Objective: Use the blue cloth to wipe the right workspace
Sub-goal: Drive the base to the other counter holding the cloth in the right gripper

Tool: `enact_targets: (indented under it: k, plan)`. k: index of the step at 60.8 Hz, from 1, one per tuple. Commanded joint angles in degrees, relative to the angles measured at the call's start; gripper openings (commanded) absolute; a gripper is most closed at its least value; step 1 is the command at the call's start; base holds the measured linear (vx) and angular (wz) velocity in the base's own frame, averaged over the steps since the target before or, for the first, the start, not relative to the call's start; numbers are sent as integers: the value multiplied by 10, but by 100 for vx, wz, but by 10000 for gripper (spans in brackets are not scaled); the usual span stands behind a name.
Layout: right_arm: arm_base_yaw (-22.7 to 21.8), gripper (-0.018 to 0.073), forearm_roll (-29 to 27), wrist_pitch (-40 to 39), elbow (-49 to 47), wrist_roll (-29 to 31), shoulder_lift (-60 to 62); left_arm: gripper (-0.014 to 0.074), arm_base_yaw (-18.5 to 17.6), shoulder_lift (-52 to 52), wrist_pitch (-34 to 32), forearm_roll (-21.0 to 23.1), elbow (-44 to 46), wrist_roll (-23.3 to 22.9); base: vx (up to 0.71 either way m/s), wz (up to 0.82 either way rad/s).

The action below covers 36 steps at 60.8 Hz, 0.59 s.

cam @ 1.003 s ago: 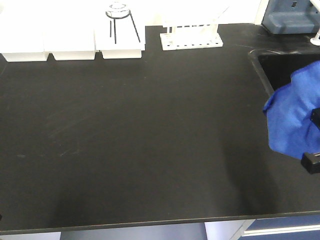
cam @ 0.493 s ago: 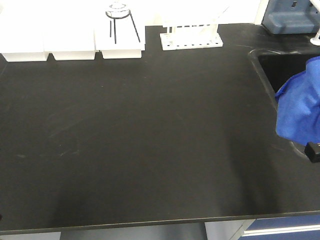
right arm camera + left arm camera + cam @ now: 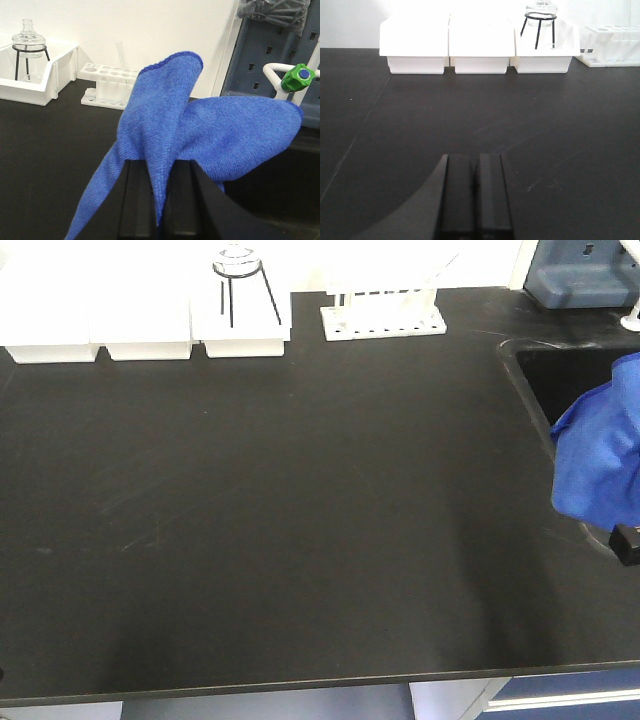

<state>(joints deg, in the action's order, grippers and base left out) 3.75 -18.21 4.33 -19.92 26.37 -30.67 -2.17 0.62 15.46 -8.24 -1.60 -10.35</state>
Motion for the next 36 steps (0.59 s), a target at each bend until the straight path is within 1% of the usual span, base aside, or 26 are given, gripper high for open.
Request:
enact_targets:
  k: [1, 19, 36]
  plan:
    - [-2, -3, -1, -49, -17, 4, -4, -6, -3, 8, -49, -1, -17, -5, -1, 2]
    - [-2, -3, -1, -49, -17, 4, -4, -6, -3, 8, -49, -1, -17, -5, -6, 1]
    - [-2, -3, -1, -49, -17, 4, -4, -6, -3, 8, -49, -1, -17, -5, -20, 2]
